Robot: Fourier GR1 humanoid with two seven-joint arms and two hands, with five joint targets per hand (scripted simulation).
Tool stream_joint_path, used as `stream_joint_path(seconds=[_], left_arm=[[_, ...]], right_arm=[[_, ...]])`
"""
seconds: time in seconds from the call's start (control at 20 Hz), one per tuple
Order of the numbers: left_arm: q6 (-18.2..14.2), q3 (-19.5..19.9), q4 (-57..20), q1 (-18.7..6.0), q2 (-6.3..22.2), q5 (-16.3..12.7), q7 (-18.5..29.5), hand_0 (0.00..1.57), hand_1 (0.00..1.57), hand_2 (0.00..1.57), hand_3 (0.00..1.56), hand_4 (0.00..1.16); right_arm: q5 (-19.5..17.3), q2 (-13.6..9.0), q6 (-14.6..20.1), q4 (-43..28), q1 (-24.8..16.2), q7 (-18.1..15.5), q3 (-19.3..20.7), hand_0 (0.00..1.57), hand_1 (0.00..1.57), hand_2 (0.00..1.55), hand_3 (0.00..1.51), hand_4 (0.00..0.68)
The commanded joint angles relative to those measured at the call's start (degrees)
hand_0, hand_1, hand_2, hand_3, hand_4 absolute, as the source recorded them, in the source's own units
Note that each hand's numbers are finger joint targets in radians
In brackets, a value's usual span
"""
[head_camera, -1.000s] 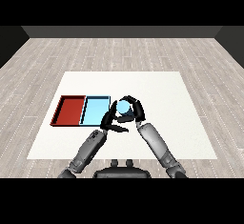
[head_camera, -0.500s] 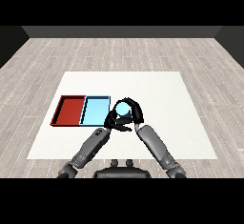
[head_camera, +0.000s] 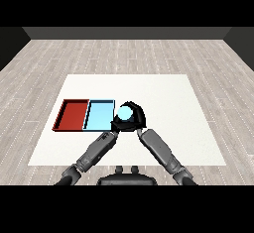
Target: Pick the blue can and put it in the blue box
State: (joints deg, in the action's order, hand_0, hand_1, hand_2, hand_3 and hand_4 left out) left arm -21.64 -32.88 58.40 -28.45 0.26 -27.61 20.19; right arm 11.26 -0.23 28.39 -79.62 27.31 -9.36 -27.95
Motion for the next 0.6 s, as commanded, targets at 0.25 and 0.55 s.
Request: stream_joint_path(seconds=[0.25,0.55], left_arm=[[-0.8,-1.3,-2.9,-3.3,-0.3,-13.0,5.5,1.57,1.57,1.57,1.48,0.84],[-1.6,-3.1,-1.7,0.3,-0.3,-11.3,12.9,1.57,1.57,1.57,1.51,1.07]], right_arm=[[4.7,0.2,-0.3,0.6,2.2,-1.4,0.8,1.46,1.46,1.44,1.40,0.631],[4.2,0.2,-4.4,-2.1,-3.0,-2.4,2.9,1.41,1.41,1.44,1.39,0.588]])
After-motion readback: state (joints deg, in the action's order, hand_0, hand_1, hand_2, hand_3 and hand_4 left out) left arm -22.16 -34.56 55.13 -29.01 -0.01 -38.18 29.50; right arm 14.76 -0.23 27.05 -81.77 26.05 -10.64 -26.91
